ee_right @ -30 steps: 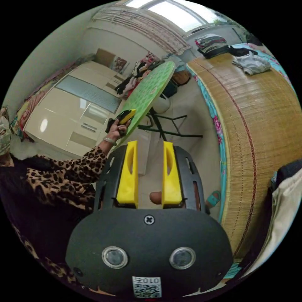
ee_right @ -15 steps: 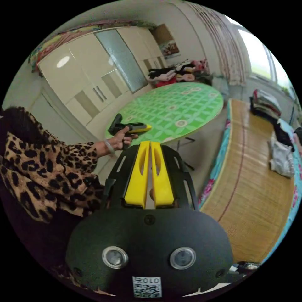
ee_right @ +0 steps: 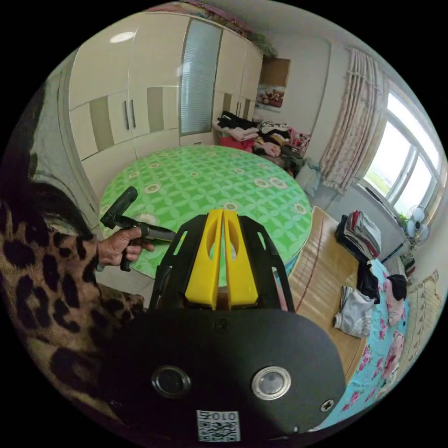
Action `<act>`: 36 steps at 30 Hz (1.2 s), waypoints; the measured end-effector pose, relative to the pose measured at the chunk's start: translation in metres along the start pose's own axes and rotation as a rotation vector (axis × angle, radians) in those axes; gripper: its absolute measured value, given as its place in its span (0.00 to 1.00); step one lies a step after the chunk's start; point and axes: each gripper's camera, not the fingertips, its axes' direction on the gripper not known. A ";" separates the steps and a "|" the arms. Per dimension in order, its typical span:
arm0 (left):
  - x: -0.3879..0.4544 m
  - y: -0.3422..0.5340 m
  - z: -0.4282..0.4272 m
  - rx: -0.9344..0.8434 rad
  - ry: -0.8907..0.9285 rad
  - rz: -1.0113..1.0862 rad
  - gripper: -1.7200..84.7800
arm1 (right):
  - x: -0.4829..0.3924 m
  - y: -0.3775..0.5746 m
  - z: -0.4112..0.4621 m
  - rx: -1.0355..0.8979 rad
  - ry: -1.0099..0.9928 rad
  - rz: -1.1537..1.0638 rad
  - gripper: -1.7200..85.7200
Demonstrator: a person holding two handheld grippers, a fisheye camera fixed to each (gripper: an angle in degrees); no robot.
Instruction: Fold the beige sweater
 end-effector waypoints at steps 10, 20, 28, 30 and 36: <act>-0.007 -0.004 0.014 -0.003 0.052 -0.051 0.02 | 0.230 -0.049 0.125 0.120 -0.845 0.324 0.11; -0.010 0.006 0.027 0.108 0.025 -0.130 0.02 | 0.323 -0.131 0.311 -0.028 -1.204 0.179 0.11; -0.013 0.024 0.034 0.269 -0.014 -0.246 0.02 | 0.535 -0.166 0.405 0.070 -1.246 0.316 0.13; -0.008 0.029 0.037 0.330 -0.077 -0.247 0.02 | 0.589 -0.157 0.420 0.106 -1.191 0.398 0.13; 0.014 0.053 0.046 0.548 -0.226 -0.214 0.02 | 0.796 -0.064 0.476 0.364 -1.060 0.801 0.15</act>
